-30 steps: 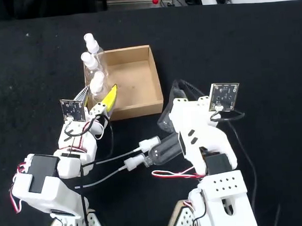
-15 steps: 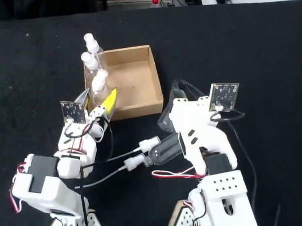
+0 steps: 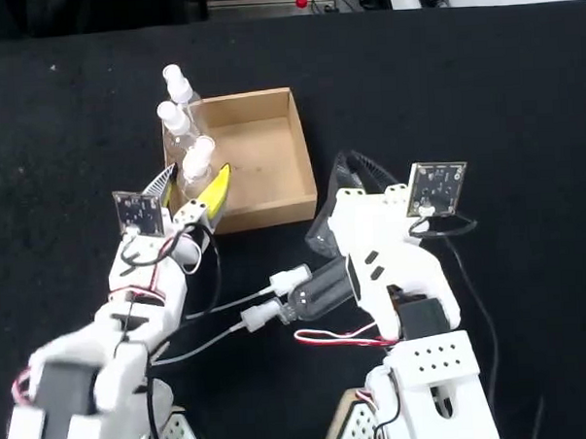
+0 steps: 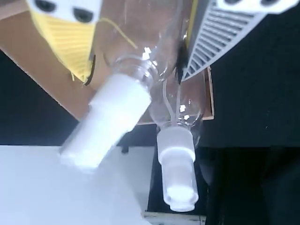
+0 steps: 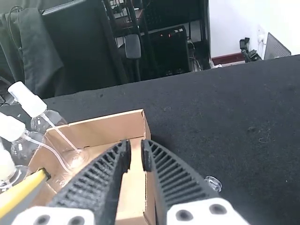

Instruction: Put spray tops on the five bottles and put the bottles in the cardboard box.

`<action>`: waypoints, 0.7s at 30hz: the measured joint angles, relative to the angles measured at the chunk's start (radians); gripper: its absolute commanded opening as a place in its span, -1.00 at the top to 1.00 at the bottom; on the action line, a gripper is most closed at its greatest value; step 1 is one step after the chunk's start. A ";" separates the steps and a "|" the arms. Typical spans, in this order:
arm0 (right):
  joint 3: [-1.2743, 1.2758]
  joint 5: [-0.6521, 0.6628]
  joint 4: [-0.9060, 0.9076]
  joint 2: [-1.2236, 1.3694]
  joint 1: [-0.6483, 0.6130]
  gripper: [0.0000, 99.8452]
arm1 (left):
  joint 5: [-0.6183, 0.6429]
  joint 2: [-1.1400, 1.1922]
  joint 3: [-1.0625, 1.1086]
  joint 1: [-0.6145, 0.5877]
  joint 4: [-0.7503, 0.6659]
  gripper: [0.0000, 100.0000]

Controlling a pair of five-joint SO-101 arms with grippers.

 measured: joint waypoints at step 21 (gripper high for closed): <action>0.021 0.005 -0.006 0.000 0.000 0.92 | 0.000 -0.916 -0.012 -0.002 1.226 0.45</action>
